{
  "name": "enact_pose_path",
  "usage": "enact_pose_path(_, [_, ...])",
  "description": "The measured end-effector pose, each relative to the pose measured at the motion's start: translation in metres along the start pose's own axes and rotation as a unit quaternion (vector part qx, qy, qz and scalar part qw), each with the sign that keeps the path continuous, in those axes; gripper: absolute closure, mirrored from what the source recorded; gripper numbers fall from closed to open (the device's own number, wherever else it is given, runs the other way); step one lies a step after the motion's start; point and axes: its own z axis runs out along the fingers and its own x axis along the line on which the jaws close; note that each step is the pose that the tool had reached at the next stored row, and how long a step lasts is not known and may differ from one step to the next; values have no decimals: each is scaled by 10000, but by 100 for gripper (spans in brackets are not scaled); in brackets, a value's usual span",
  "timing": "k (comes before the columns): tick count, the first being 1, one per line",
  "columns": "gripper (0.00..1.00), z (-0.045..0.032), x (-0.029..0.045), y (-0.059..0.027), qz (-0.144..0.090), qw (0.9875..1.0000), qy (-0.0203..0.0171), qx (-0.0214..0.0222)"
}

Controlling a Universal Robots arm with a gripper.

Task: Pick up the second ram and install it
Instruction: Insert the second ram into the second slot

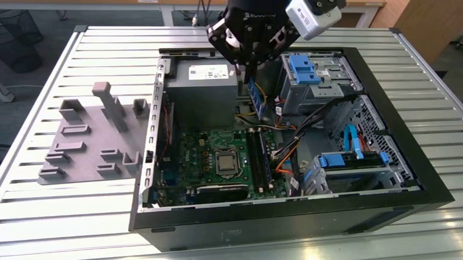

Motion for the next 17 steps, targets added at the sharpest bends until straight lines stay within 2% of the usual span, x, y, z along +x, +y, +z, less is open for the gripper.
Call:
enact_pose_path(3, [86, 2, 0, 1, 200, 9998, 2, 2])
enact_pose_path(8, [86, 4, 0, 3, 512, 9987, 5, 5])
enact_pose_path(17, [86, 5, 0, 3, 539, 9985, 5, 4])
